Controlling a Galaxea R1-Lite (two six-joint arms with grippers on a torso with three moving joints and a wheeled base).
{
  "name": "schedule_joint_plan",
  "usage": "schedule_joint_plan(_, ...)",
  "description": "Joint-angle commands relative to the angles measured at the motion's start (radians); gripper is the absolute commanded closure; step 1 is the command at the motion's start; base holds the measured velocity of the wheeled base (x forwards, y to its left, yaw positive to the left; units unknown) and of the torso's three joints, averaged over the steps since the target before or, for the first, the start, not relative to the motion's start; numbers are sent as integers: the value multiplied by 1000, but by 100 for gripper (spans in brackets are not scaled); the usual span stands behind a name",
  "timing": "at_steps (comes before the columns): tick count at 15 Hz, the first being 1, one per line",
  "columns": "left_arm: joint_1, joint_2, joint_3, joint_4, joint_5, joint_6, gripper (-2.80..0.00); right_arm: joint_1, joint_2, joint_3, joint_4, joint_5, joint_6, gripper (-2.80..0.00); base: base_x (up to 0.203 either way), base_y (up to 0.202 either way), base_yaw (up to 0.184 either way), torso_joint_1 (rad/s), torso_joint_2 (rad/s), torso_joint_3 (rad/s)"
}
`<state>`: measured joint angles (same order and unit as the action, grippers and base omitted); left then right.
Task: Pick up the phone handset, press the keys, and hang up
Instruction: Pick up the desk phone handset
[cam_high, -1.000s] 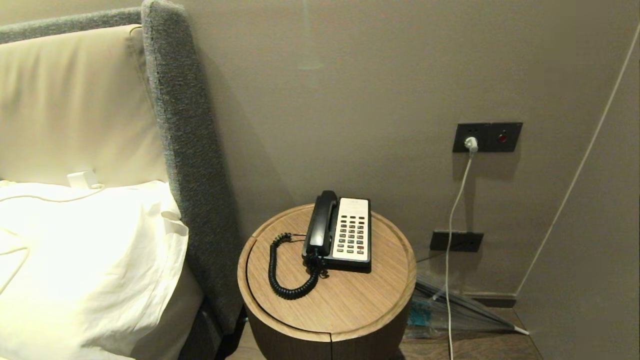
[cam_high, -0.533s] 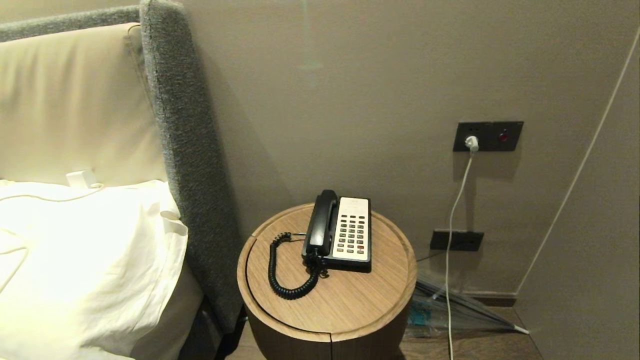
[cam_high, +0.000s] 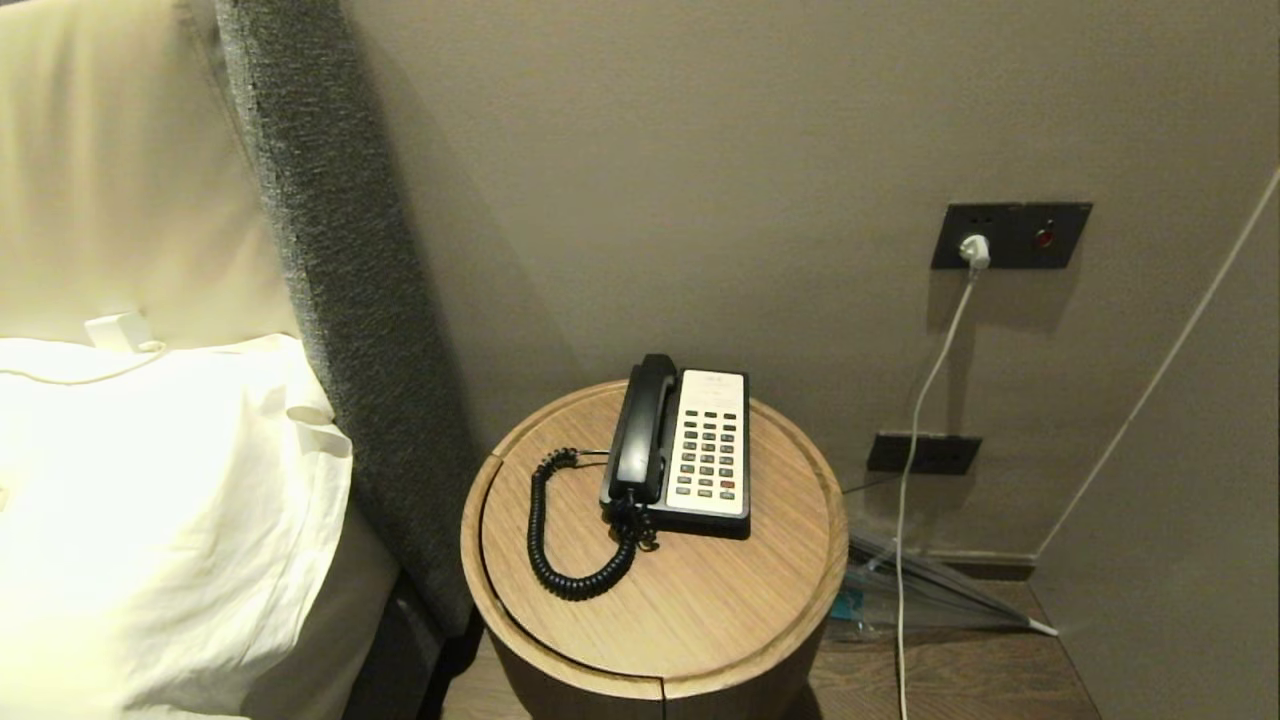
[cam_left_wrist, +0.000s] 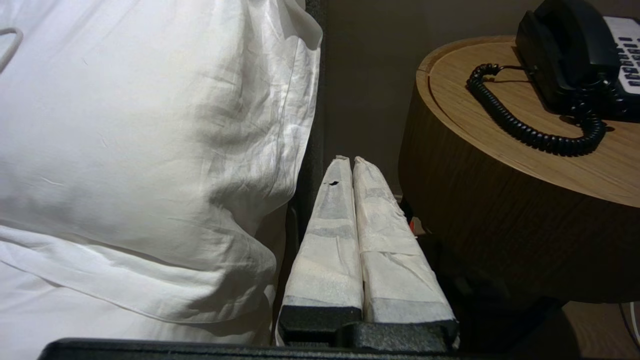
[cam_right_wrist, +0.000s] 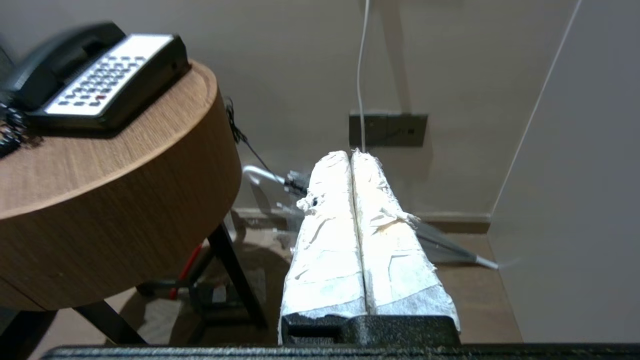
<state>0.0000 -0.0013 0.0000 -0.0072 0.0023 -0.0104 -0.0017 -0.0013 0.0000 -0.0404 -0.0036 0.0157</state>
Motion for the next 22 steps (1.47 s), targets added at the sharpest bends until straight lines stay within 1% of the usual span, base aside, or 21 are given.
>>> schedule_joint_plan(1, 0, 0, 3, 0, 1, 0, 0, 0, 0, 15, -1, 1, 1, 0, 0, 0, 0, 2, -2, -203)
schedule_joint_plan(22, 0, 0, 3, 0, 1, 1, 0, 0, 0, 15, -1, 1, 0, 0, 0, 0, 0, 2, 2, -195)
